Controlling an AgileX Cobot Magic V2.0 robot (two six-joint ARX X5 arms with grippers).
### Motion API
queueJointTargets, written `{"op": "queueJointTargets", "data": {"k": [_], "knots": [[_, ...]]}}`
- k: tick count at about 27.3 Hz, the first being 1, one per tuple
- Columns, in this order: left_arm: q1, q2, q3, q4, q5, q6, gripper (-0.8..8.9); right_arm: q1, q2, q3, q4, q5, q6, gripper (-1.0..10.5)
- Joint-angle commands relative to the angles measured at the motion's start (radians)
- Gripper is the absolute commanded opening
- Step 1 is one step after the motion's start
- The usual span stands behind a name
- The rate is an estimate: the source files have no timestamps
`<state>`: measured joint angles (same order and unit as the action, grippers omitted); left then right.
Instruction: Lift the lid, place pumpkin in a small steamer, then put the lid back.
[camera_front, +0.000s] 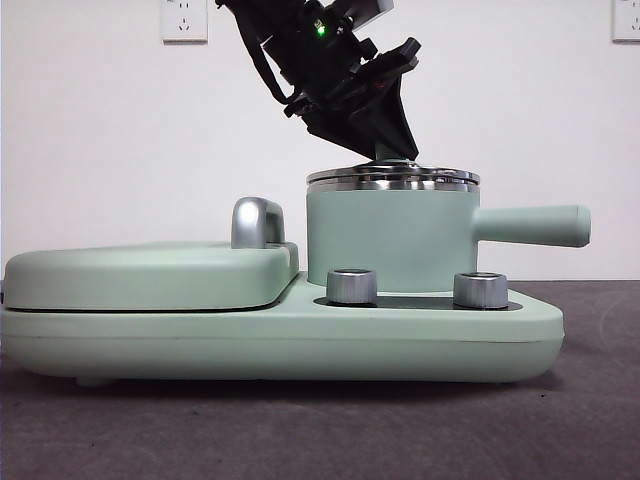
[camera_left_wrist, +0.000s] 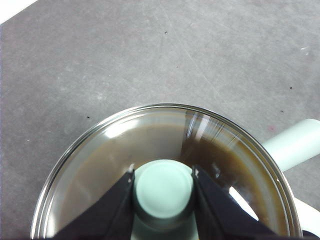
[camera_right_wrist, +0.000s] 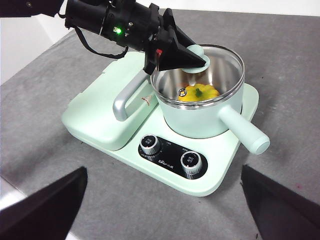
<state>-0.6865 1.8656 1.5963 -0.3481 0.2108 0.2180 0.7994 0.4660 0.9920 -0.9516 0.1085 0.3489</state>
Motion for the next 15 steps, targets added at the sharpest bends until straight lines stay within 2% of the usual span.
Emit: {"op": "queueJointTargets", "data": {"k": [1, 3, 12, 13, 15], "knots": [[0.000, 0.026, 0.024, -0.022, -0.003, 0.034, 0.26, 0.010, 0.002, 0.006, 0.023, 0.005, 0.012, 4.9], [-0.001, 0.028, 0.024, -0.013, -0.003, 0.055, 0.26, 0.010, 0.002, 0.006, 0.032, 0.005, 0.012, 4.9], [-0.008, 0.034, 0.024, -0.003, 0.000, 0.052, 0.30, 0.010, 0.002, 0.006, 0.034, 0.005, 0.014, 4.9], [-0.008, 0.034, 0.024, -0.003, 0.001, 0.049, 0.51, 0.010, 0.002, 0.006, 0.034, 0.005, 0.014, 4.9], [-0.008, 0.034, 0.024, 0.000, 0.000, 0.050, 1.94, 0.010, 0.002, 0.006, 0.033, 0.005, 0.014, 4.9]]}}
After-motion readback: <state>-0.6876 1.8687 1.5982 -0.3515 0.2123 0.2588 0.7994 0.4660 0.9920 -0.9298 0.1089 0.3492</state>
